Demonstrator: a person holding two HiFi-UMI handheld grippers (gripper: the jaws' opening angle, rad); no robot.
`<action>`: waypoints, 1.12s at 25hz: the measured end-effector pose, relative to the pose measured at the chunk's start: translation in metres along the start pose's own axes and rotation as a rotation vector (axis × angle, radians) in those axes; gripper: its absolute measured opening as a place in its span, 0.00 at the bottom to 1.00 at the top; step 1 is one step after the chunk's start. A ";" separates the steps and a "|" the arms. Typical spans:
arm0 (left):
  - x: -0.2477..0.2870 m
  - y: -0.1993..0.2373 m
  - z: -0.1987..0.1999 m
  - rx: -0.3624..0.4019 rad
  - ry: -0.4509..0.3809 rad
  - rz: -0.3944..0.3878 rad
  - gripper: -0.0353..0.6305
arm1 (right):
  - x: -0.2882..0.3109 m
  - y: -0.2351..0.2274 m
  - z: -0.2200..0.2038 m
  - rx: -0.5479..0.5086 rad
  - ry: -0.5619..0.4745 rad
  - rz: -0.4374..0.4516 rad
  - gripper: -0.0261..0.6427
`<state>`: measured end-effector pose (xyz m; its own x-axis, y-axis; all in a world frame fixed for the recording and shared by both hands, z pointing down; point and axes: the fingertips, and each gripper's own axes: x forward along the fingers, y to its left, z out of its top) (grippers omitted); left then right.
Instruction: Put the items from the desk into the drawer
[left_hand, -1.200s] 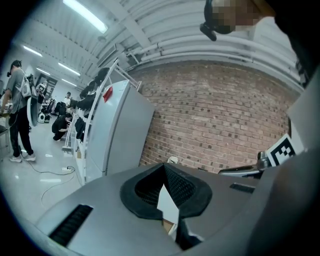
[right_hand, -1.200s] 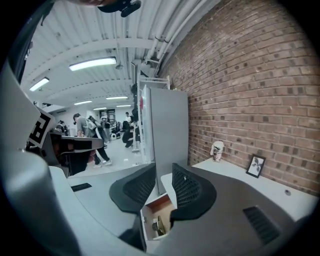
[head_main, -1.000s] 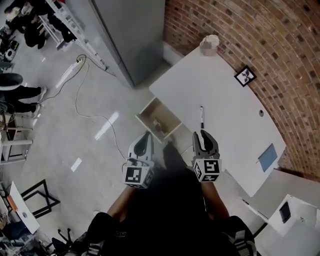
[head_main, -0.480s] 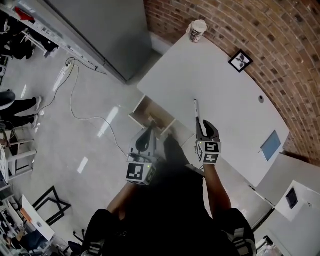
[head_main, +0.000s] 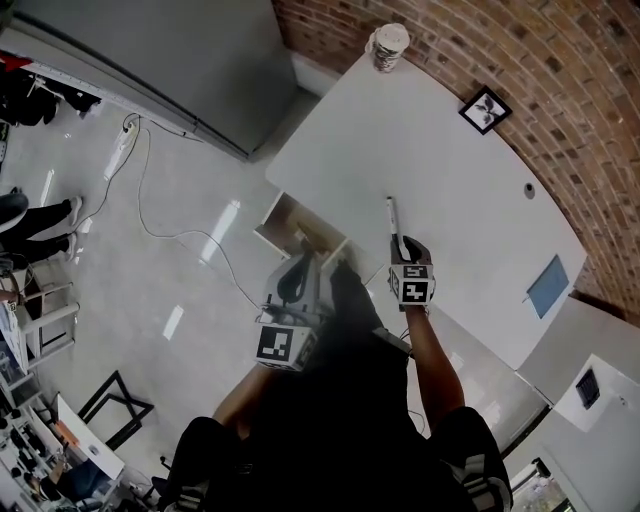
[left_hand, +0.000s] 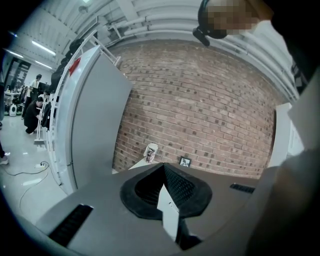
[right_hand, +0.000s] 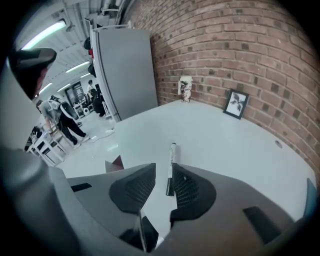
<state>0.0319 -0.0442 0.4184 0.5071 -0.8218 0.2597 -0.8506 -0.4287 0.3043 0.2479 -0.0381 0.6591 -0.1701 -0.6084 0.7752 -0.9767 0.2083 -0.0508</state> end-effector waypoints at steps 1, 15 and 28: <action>0.002 0.001 -0.001 -0.001 0.005 0.000 0.05 | 0.007 -0.002 -0.006 0.015 0.019 0.003 0.18; 0.021 0.016 -0.007 -0.020 0.041 0.026 0.05 | 0.056 -0.019 -0.062 0.056 0.206 -0.014 0.18; 0.003 0.020 -0.006 -0.030 0.015 0.060 0.05 | 0.054 -0.021 -0.064 0.068 0.195 -0.008 0.13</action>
<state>0.0174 -0.0528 0.4304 0.4578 -0.8397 0.2923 -0.8750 -0.3672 0.3154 0.2680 -0.0263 0.7429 -0.1400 -0.4489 0.8825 -0.9857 0.1478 -0.0812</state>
